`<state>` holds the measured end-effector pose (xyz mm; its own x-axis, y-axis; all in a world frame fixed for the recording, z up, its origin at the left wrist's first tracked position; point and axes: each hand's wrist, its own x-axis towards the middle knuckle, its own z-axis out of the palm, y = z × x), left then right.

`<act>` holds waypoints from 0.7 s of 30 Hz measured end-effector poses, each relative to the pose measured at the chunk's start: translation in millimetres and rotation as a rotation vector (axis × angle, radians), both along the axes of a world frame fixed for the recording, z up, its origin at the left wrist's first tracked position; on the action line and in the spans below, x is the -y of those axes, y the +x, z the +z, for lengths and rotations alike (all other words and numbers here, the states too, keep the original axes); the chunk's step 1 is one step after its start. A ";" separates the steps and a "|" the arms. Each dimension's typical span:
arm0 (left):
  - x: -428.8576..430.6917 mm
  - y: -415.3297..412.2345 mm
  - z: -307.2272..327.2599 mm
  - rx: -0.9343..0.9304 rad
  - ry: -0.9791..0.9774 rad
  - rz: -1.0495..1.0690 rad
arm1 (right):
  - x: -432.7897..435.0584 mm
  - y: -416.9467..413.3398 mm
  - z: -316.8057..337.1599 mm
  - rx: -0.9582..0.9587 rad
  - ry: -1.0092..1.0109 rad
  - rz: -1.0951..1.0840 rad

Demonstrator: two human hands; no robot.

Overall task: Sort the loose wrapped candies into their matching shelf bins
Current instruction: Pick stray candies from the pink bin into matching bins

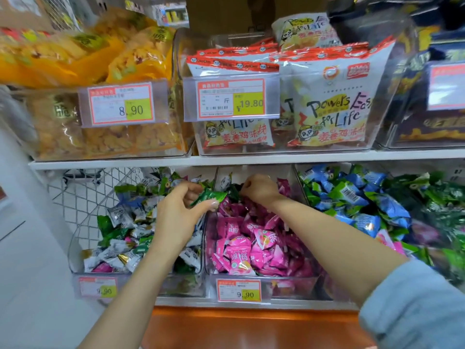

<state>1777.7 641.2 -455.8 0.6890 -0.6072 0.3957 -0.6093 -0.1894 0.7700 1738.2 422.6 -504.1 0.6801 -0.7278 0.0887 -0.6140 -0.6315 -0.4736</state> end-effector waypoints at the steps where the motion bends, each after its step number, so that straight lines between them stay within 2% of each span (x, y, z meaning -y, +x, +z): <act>1: 0.7 0.4 0.5 -0.011 0.012 -0.008 | 0.3 -1.5 1.1 0.008 -0.001 0.006; 7: -1.7 2.4 -3.6 -0.024 0.091 -0.103 | -7.1 10.0 -5.2 -0.103 -0.122 0.028; 10: -6.3 2.1 -4.0 -0.026 0.081 -0.108 | -7.2 9.3 -8.3 -0.050 -0.124 0.021; 13: -7.1 1.7 -4.5 -0.021 0.088 -0.136 | -9.6 -9.0 0.0 0.097 -0.071 0.070; 17: -1.5 -1.1 -6.8 0.180 0.177 -0.195 | -25.1 -50.4 17.7 0.323 0.165 0.215; 21: 4.6 -11.6 -11.2 0.250 0.205 -0.264 | -47.9 -89.7 33.0 0.369 0.273 0.306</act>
